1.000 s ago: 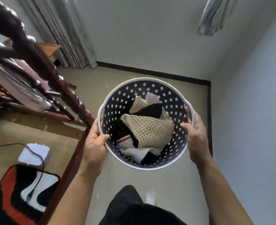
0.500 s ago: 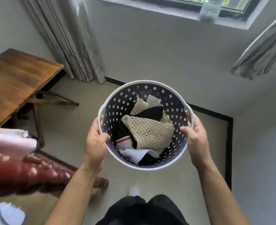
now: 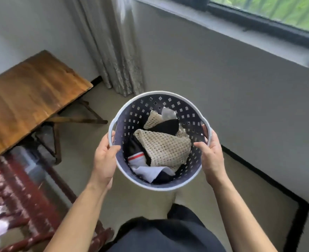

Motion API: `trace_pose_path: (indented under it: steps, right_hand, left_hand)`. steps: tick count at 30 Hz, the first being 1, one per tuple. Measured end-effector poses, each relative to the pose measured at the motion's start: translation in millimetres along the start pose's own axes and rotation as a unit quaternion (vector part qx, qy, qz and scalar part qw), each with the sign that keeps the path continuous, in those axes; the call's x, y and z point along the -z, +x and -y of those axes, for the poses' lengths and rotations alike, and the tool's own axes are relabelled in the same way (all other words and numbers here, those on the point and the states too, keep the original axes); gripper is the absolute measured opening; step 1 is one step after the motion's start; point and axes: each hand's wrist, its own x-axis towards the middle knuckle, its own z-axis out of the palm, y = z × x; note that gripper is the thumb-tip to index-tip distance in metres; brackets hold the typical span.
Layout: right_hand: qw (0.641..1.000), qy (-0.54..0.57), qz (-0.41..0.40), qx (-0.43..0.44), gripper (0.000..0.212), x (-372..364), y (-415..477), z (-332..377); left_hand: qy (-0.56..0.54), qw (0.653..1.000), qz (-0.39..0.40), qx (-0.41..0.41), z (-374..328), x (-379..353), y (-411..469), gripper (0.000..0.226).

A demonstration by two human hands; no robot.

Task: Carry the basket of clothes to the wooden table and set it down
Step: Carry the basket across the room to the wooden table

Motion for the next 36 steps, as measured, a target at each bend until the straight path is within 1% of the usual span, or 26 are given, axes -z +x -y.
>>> trace_pose_path:
  steps: [4, 8, 11, 13, 17, 20, 23, 26, 30, 33, 35, 36]
  right_hand:
    - [0.992, -0.051, 0.115, 0.004, 0.062, -71.7, 86.1, 31.0]
    - [0.970, -0.095, 0.223, 0.014, 0.059, -161.2, 149.1, 43.8]
    - [0.952, -0.111, 0.283, 0.021, 0.059, -239.3, 187.2, 45.9]
    - [0.943, -0.126, 0.306, 0.023, 0.058, -292.8, 210.3, 44.1]
    - [0.932, -0.149, 0.331, 0.025, 0.057, -391.0, 248.1, 49.4]
    - [0.931, -0.141, 0.336, 0.014, 0.057, -453.2, 278.0, 62.4]
    - [0.935, -0.149, 0.323, 0.012, 0.058, -502.9, 305.3, 72.9]
    - [0.933, -0.143, 0.329, 0.008, 0.058, -546.6, 335.7, 76.0]
    - [0.927, -0.145, 0.347, -0.011, 0.059, -610.9, 379.6, 66.8]
    - [0.913, -0.168, 0.372, -0.012, 0.060, -658.6, 409.9, 55.0]
    - [0.907, -0.178, 0.381, -0.021, 0.060, -689.4, 425.1, 50.8]
    - [0.901, -0.187, 0.390, -0.026, 0.060, -704.9, 430.3, 48.8]
  left_hand:
    - [-0.040, 0.992, -0.119, -0.007, -22.3, 20.0, 46.0, 0.043]
    - [-0.087, 0.967, -0.240, -0.019, -36.2, 55.3, 90.8, 0.047]
    - [-0.105, 0.946, -0.306, -0.023, -40.5, 89.3, 134.8, 0.049]
    - [-0.117, 0.934, -0.336, -0.024, -44.2, 115.8, 170.4, 0.048]
    - [-0.117, 0.925, -0.362, -0.015, -67.8, 168.9, 237.5, 0.049]
    - [-0.086, 0.929, -0.358, -0.027, -96.2, 205.2, 286.2, 0.048]
    - [-0.092, 0.924, -0.370, -0.024, -114.5, 235.9, 332.9, 0.045]
    - [-0.095, 0.929, -0.358, -0.021, -131.4, 255.8, 380.1, 0.049]
    - [-0.108, 0.917, -0.384, 0.018, -140.1, 281.2, 445.8, 0.050]
    - [-0.116, 0.911, -0.390, 0.059, -139.0, 302.5, 486.9, 0.041]
    - [-0.112, 0.910, -0.390, 0.086, -142.1, 320.2, 506.8, 0.048]
    - [-0.109, 0.903, -0.404, 0.094, -145.6, 329.9, 513.1, 0.051]
